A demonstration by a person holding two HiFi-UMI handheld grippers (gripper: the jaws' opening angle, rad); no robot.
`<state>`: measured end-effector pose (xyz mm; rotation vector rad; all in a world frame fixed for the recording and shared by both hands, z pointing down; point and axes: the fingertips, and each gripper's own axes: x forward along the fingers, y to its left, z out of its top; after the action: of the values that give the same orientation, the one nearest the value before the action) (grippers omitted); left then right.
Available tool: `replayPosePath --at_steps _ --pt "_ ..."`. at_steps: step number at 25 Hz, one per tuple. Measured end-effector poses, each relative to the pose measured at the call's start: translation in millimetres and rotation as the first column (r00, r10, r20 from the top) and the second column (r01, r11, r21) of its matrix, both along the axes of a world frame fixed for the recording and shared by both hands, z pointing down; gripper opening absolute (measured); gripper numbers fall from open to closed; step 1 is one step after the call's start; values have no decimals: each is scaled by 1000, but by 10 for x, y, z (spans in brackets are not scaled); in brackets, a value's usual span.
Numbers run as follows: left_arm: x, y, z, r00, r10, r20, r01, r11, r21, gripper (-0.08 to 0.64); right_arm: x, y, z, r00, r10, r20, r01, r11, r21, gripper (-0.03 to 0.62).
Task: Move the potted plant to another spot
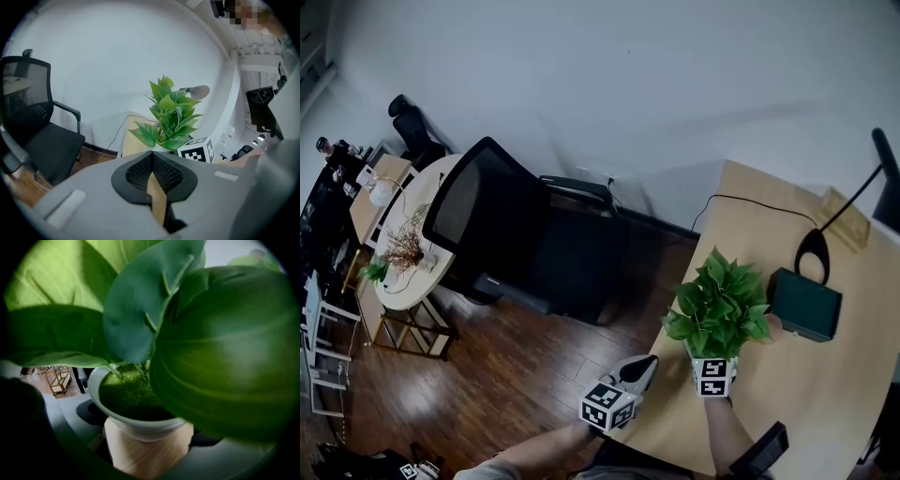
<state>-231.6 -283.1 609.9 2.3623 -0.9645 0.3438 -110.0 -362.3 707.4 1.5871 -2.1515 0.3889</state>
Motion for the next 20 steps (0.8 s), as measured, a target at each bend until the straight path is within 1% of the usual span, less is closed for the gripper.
replayPosePath --at_steps 5,9,13,20 --pt "-11 36 6 1000 4 0 -4 1000 1 -6 -12 42 -33 1000 -24 10 24 1000 15 543" --pt "8 83 4 1000 13 0 -13 1000 2 -6 29 159 -28 1000 -12 10 12 1000 0 543" --pt "-12 159 -40 1000 16 -8 -16 1000 7 -6 57 384 -95 1000 -5 11 6 1000 -22 543" --pt "-81 246 -208 999 10 -33 -8 999 41 -6 78 803 -372 999 5 37 -4 1000 -27 541"
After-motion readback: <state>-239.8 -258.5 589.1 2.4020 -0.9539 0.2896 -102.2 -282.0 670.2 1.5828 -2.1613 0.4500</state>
